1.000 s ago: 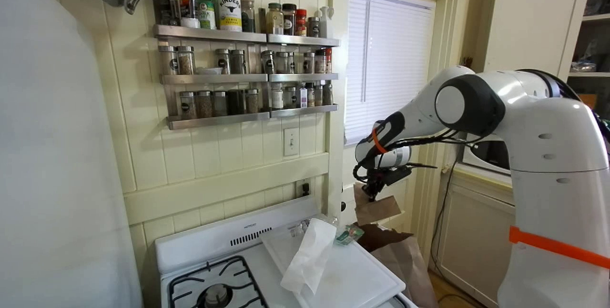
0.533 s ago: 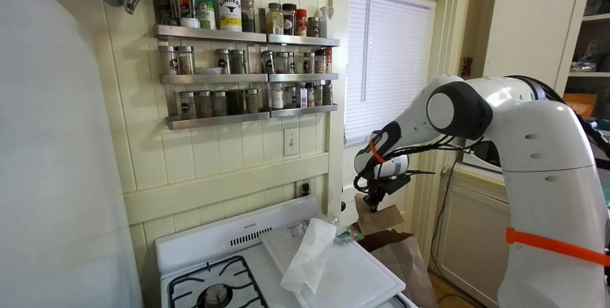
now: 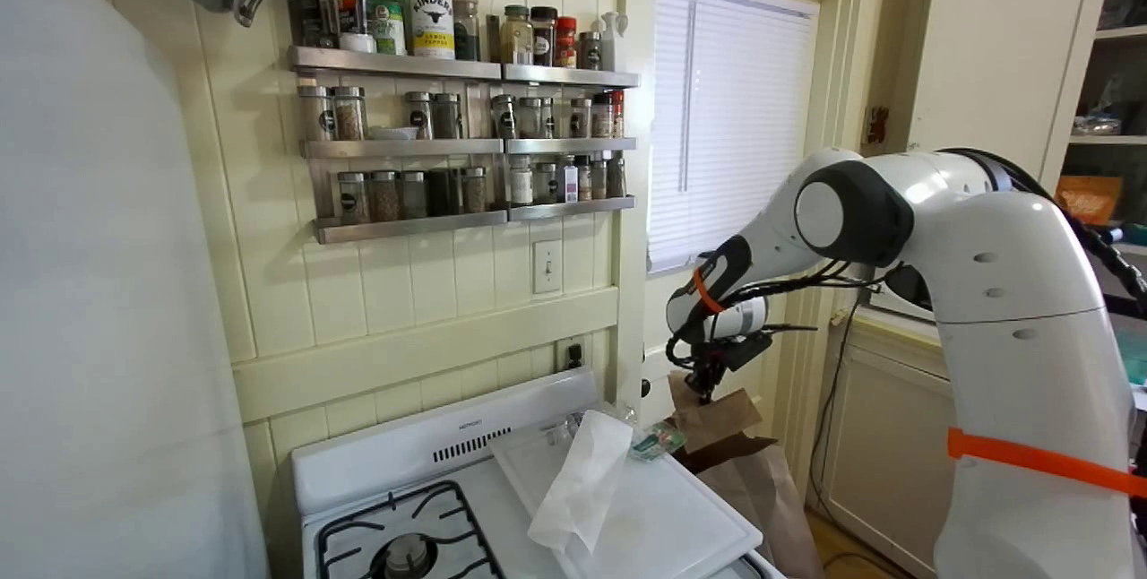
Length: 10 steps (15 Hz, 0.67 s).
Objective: Remove the small brown paper bag and the plastic from the white tray and put it in the big paper bag
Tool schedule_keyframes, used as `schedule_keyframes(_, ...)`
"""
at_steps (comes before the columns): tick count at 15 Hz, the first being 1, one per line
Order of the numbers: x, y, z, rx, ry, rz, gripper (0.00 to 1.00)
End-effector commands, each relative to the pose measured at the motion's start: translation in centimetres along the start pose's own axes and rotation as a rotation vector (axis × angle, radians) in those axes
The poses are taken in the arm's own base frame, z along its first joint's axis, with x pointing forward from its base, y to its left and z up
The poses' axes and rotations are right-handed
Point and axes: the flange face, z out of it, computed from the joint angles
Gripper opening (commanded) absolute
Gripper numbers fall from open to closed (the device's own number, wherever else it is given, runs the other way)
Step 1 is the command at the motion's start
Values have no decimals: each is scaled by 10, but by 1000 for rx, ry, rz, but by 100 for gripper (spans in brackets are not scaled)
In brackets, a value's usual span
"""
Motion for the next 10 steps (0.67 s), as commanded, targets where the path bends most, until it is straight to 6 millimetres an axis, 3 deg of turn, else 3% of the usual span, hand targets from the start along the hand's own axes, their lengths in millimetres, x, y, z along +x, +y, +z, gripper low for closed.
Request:
schedule_keyframes(1,10,3,7,-11,19,5,0)
schedule_keyframes(10,15,-8,45,-36,38,14,3)
